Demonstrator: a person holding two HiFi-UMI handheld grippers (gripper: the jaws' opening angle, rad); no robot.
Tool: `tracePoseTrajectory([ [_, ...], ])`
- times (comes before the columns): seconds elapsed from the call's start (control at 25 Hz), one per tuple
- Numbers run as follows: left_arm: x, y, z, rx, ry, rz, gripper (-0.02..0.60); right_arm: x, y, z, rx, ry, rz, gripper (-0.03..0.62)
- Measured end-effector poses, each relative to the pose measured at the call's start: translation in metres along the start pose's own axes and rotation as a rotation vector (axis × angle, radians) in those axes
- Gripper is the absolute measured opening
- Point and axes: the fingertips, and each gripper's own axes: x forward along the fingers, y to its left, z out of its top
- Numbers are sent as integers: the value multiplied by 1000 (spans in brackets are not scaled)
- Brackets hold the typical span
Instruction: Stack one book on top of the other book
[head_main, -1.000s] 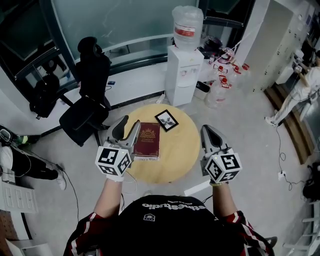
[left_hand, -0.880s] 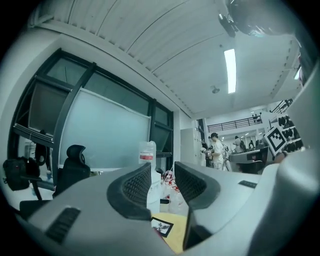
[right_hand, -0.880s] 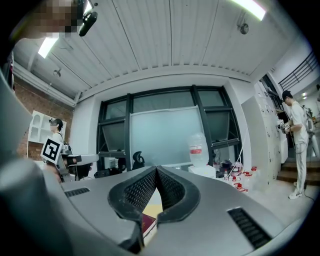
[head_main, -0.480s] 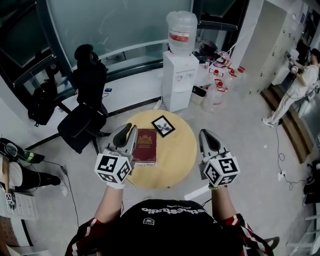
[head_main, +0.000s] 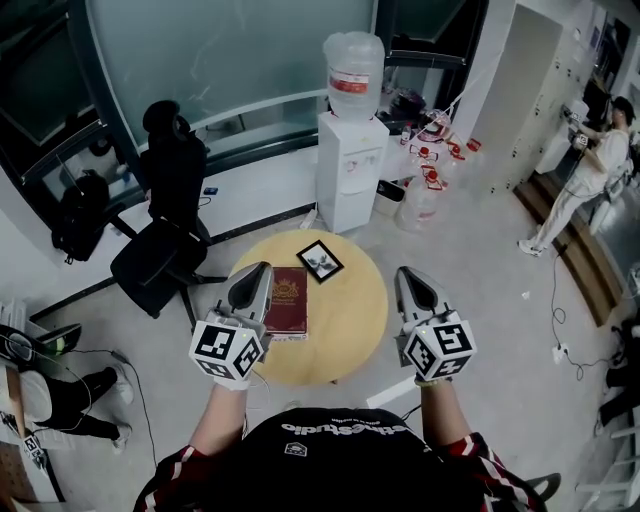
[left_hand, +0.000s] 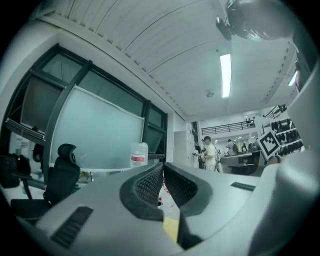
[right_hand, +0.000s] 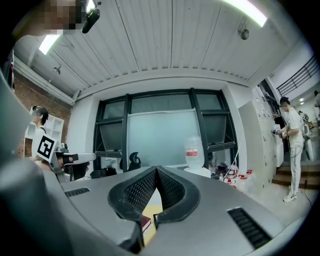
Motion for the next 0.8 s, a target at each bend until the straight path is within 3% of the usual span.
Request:
tracePoseTrajectory([
  [0.8,-4,6,2,-7,4,29,20,0,5,7,-35,-10,-5,28],
])
